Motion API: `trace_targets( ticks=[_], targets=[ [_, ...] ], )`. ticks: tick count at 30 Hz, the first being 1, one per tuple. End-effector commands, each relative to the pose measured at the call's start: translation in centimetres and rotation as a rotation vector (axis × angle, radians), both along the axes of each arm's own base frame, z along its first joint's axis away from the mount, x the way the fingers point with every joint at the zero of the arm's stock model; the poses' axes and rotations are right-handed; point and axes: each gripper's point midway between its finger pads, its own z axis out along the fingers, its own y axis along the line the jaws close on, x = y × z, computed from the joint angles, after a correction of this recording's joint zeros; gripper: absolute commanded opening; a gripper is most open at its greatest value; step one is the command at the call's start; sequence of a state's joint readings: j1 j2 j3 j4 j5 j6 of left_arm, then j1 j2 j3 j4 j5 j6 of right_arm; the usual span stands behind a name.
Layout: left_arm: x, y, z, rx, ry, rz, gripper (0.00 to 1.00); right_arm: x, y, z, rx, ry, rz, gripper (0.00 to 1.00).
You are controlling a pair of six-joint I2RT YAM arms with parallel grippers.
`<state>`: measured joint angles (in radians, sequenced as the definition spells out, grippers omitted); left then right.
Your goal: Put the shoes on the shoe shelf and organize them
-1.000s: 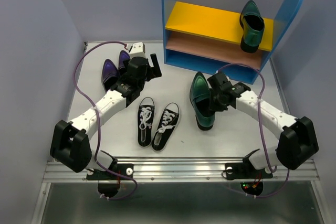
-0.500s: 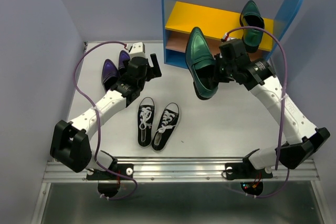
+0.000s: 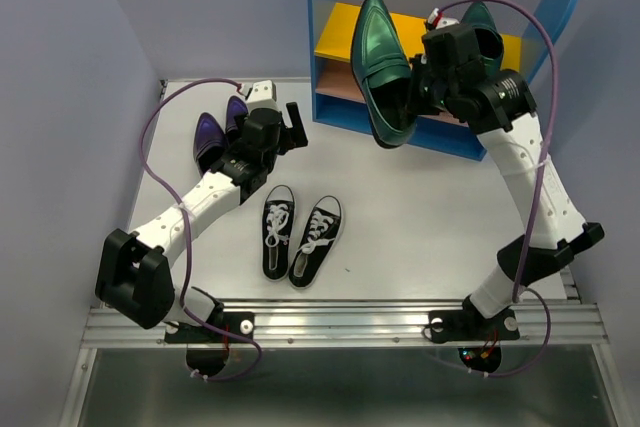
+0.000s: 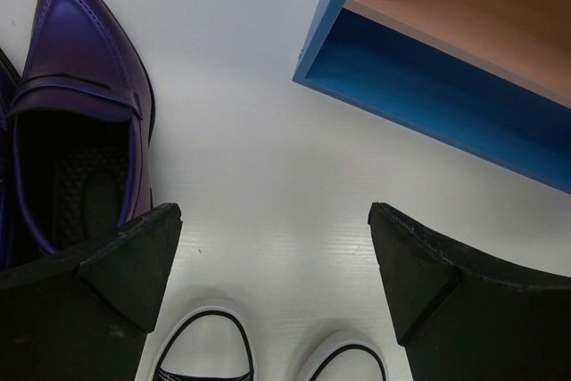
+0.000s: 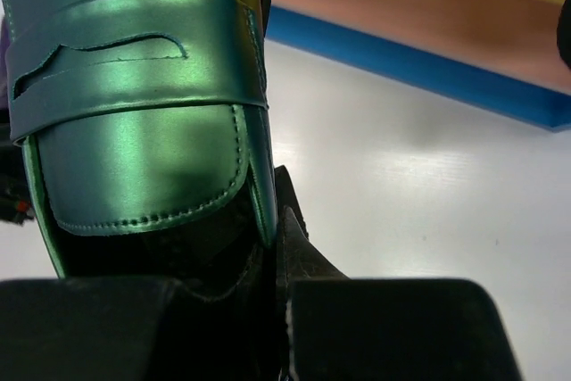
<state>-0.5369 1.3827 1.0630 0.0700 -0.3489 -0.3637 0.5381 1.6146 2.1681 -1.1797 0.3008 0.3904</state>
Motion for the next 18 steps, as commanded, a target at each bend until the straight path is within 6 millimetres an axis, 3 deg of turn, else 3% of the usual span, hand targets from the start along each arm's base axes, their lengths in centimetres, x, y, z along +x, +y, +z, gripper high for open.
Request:
trace_targets(
  ticks=[1,5,9,18],
  targets=[
    [-0.1,0.4,3.3,-0.025,-0.084,0.012,0.98,2.8,-0.8,6.3,0.038,-0.209,-0.111,0.01],
    [-0.3,0.7,3.4,-0.02,-0.088,0.018,0.98,5.3,-1.6,7.9,0.035,-0.267,-0.176,0.01],
    [-0.7,1.0,3.5,-0.018,-0.093,0.021,0.98,7.3,-2.8,7.7,0.045,-0.284,-0.229,0.01],
    [-0.8,0.8,3.3,-0.026,-0.087,0.015,0.98,10.2,-6.2,9.1,0.037,-0.376,-0.372,0.01]
  ],
)
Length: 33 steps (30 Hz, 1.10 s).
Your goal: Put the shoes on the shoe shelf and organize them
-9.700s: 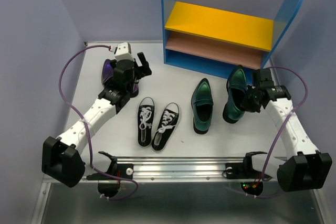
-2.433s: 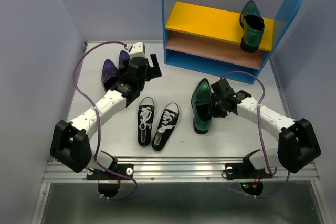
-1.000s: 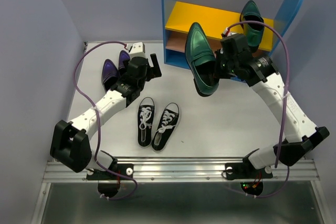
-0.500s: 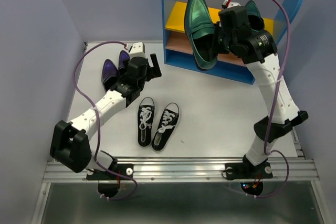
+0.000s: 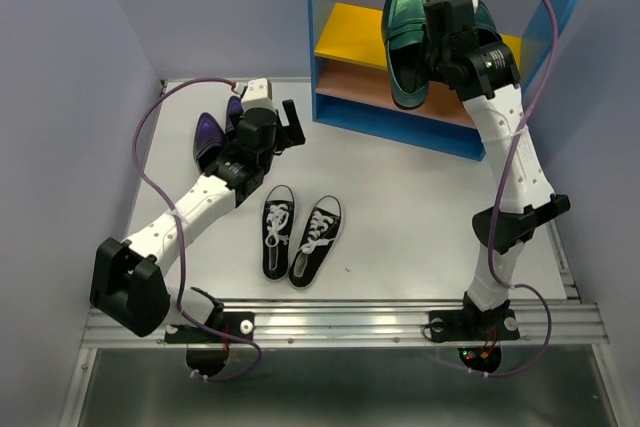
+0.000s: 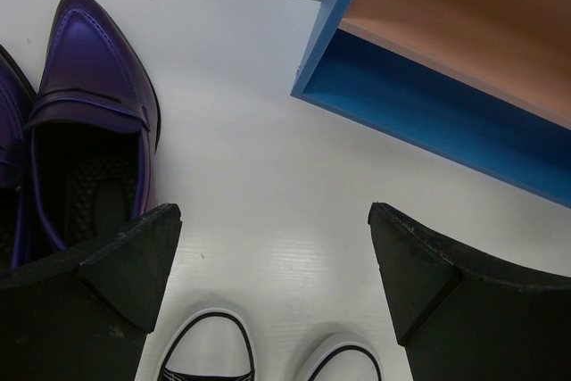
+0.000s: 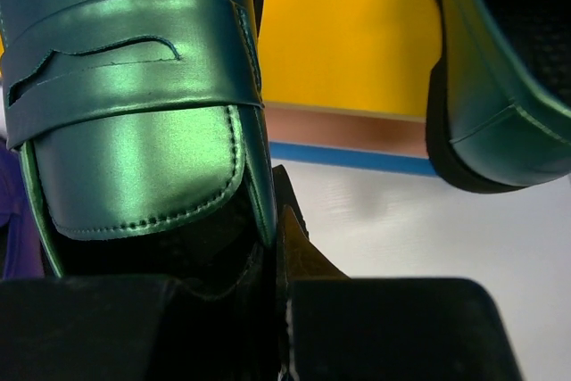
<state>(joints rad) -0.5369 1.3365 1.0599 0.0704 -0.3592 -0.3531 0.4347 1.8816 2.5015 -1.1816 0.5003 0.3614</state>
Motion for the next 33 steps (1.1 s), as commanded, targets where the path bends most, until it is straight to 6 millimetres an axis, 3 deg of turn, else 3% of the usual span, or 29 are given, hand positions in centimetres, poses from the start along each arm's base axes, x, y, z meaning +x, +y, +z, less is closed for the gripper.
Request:
trace_targets(
  ticks=[1,9,11,17,26,33],
  targets=[
    [-0.3,0.3,1.6,-0.019,-0.049,0.005,0.98,2.3,-2.2,7.5,0.1,-0.29,-0.111,0.01],
    [-0.4,0.4,1.6,-0.019,-0.051,0.008,0.98,5.0,-5.6,8.7,0.115,-0.368,-0.195,0.01],
    [-0.5,0.5,1.6,-0.017,-0.051,0.011,0.98,6.0,-6.9,8.1,0.116,-0.362,-0.219,0.01],
    [-0.4,0.5,1.5,-0.014,-0.049,0.01,0.98,7.5,-8.4,6.8,0.132,-0.344,-0.228,0.01],
    [-0.1,0.2,1.3,-0.015,-0.042,0.005,0.98,8.8,-8.9,4.3,0.141,-0.285,-0.217,0.01],
    [-0.1,0.2,1.1,-0.011,-0.038,0.01,0.98,9.1,-8.1,3.5,0.163,-0.265,-0.184,0.01]
  ],
)
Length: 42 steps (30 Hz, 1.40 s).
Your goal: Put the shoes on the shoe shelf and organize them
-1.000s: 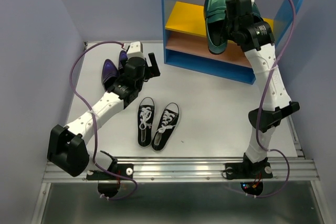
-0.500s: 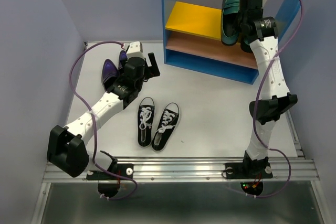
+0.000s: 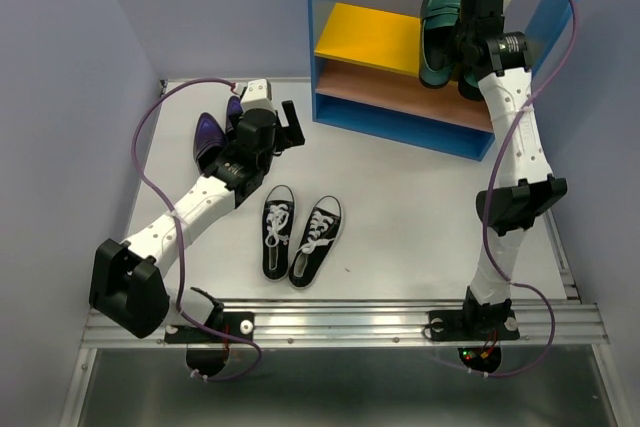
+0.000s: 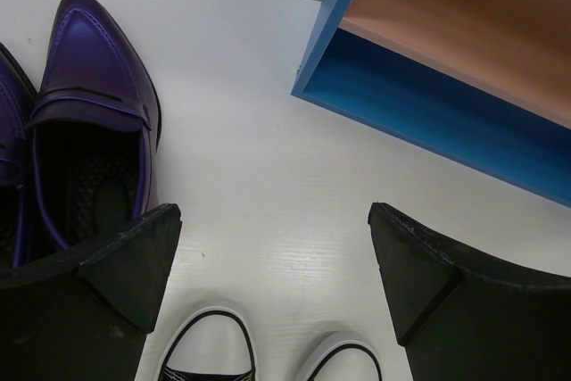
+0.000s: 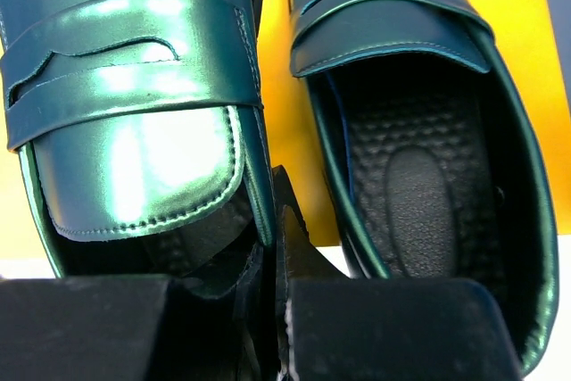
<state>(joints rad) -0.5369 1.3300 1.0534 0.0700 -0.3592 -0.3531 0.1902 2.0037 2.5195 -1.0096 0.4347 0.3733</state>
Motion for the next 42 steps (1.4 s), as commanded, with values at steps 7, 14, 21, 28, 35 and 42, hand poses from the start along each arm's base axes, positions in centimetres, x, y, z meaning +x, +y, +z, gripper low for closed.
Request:
trace_targets(
  ticks=[7,14,21,28,35,42],
  targets=[
    [0.1,0.1,0.9,-0.007,-0.034,0.009,0.98,1.4,-0.1,4.6,0.078,-0.195,-0.014,0.01],
    [0.1,0.2,0.9,-0.004,-0.035,0.013,0.98,1.7,-0.5,3.8,0.08,-0.18,-0.024,0.01],
    [0.0,0.5,1.0,0.003,-0.037,0.02,0.98,1.9,-0.8,3.2,0.082,-0.166,-0.031,0.46],
    [0.1,0.5,1.2,0.004,-0.04,0.021,0.98,1.9,-0.7,4.2,0.087,-0.191,-0.019,0.62],
    [0.2,0.1,1.3,-0.003,-0.039,0.01,0.98,1.6,-0.2,5.3,0.105,-0.216,0.013,0.63],
    [0.3,0.1,1.4,-0.003,-0.042,0.01,0.98,0.5,0.4,8.6,0.134,-0.303,0.058,0.63]
  ],
)
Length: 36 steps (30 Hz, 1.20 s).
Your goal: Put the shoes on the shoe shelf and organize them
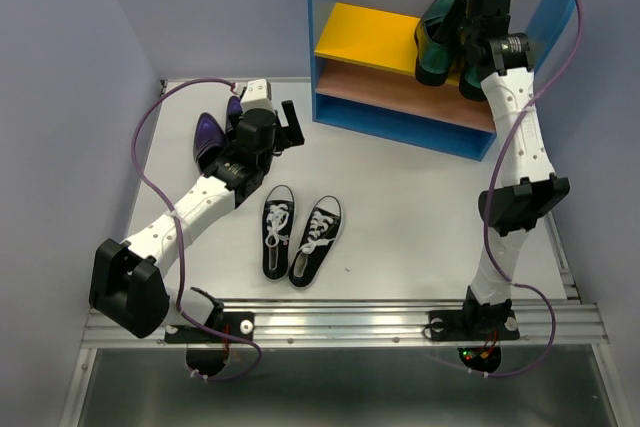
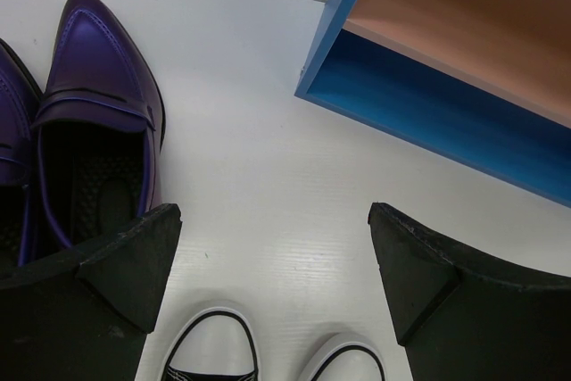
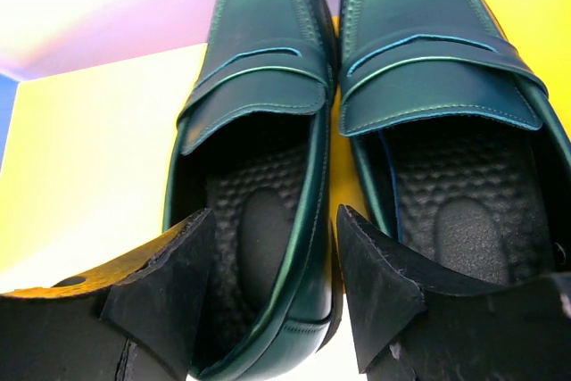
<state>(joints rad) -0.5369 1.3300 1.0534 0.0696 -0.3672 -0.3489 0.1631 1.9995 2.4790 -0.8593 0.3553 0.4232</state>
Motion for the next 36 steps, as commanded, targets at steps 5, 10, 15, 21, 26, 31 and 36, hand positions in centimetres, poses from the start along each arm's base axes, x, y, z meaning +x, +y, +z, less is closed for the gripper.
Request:
trace_targets(
  ticks=[5,10,15,21,26,31,36],
  targets=[
    [0.3,0.0,1.4,-0.012,-0.039,0.004,0.98,-3.1,0.3,9.5,0.051,-0.247,0.058,0.64],
    [0.1,0.2,1.6,-0.017,-0.04,0.015,0.98,-5.3,1.6,11.4,0.068,-0.289,0.157,0.74],
    [0.0,1.3,2.3,-0.005,-0.044,0.071,0.98,-8.2,3.2,11.8,0.081,-0.291,0.274,0.75],
    [0.0,2.9,3.3,0.006,-0.05,0.144,0.99,-13.0,7.9,11.1,0.055,-0.255,0.445,0.75],
    [-0.3,4.5,3.7,0.021,-0.032,0.194,0.99,-16.8,14.2,6.0,-0.018,-0.109,0.588,0.76],
    [-0.4,6.8,4.7,-0.008,-0.05,0.291,0.99,-20.4,18.6,-2.3,-0.022,0.057,0.686,0.76],
    [-0.9,9.9,5.3,-0.02,-0.043,0.394,0.99,-25.7,22.4,-10.2,-0.027,0.214,0.749,0.78]
  ],
)
